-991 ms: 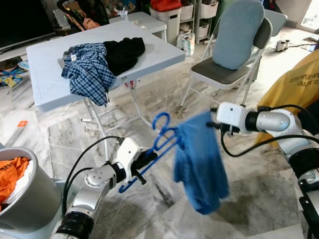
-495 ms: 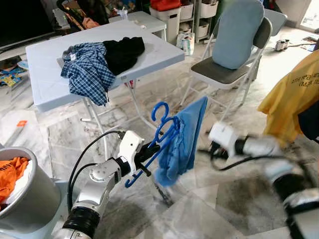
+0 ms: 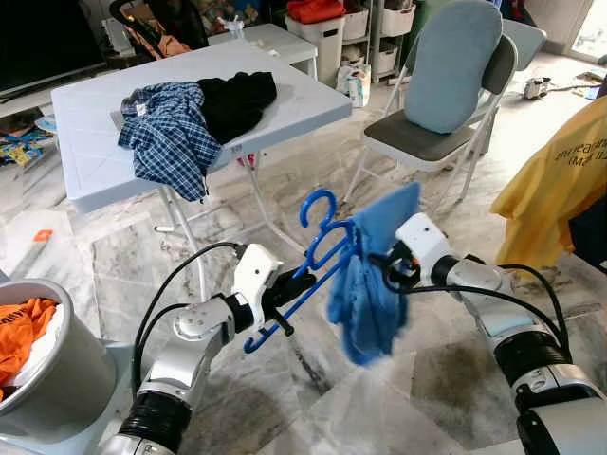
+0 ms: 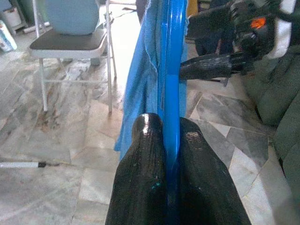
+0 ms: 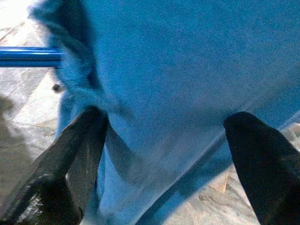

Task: Hang hanger

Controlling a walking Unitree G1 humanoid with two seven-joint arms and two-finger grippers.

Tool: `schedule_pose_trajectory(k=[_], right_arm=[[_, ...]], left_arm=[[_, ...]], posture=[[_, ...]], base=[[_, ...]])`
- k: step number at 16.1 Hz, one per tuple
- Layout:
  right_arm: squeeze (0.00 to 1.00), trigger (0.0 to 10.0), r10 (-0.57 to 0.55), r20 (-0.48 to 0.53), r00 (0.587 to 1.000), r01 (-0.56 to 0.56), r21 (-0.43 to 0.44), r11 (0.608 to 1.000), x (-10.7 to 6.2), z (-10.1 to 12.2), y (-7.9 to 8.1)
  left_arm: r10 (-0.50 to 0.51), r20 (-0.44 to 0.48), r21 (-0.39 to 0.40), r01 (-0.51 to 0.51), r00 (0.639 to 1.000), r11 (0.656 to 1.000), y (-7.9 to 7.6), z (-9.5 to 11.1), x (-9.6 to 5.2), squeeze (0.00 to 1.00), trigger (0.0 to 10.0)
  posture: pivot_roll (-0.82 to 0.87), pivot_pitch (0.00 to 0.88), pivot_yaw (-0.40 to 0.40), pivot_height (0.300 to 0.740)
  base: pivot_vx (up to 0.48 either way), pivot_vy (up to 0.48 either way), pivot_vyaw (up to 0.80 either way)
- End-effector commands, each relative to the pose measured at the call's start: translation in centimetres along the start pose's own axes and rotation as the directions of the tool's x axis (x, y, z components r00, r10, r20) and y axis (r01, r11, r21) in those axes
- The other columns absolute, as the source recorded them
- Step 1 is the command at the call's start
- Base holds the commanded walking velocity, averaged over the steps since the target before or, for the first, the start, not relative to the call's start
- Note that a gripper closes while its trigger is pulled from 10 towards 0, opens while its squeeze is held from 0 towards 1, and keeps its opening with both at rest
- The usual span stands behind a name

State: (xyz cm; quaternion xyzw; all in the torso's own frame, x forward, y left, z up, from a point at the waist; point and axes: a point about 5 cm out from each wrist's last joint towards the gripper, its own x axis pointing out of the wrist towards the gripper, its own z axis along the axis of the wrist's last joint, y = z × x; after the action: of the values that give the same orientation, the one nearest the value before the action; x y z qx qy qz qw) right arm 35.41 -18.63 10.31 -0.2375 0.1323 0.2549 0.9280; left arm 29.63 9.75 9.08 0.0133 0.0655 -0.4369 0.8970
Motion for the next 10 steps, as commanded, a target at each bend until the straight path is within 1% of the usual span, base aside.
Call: schedule_pose_trajectory(k=[1,4,5,8,10], right_arm=[[0.0,0.0,-0.024,0.015,1.0,0.024,0.036,0.999,0.26,0.64,-0.34],[0.0,0.0,-0.007,0.017,1.0,0.006,0.063,0.998,0.35,0.66,-0.2],[0.0,0.0,0.0,0.029,1.0,-0.003,0.09,0.996,0.36,0.7,-0.12],[0.0,0.0,-0.023,0.035,0.999,0.018,0.143,0.99,0.36,0.67,-0.3],[0.0,0.0,-0.059,0.044,0.997,0.049,0.205,0.978,0.27,0.6,-0.66]], left_arm=[[-0.015,0.036,0.019,0.014,0.999,1.0,-0.15,0.99,0.12,0.0,0.0],[-0.028,0.034,0.018,0.028,0.999,0.999,-0.33,1.04,0.17,0.0,0.0],[-0.03,0.034,0.018,0.029,0.999,0.999,-0.35,1.09,0.16,0.0,0.0],[-0.031,0.036,0.018,0.03,0.999,0.999,-0.42,1.18,0.16,0.0,0.0],[-0.037,0.033,0.024,0.036,0.999,0.999,-0.52,1.22,0.09,0.0,0.0]], posture=[[-0.13,0.0,0.069,0.74],[-0.13,0.0,0.065,0.74],[-0.13,0.0,0.064,0.74],[-0.13,0.0,0.061,0.74],[-0.12,0.0,0.059,0.74]], base=[[0.0,0.0,0.0],[0.0,0.0,0.0],[0.0,0.0,0.0],[0.0,0.0,0.0],[0.0,0.0,0.0]])
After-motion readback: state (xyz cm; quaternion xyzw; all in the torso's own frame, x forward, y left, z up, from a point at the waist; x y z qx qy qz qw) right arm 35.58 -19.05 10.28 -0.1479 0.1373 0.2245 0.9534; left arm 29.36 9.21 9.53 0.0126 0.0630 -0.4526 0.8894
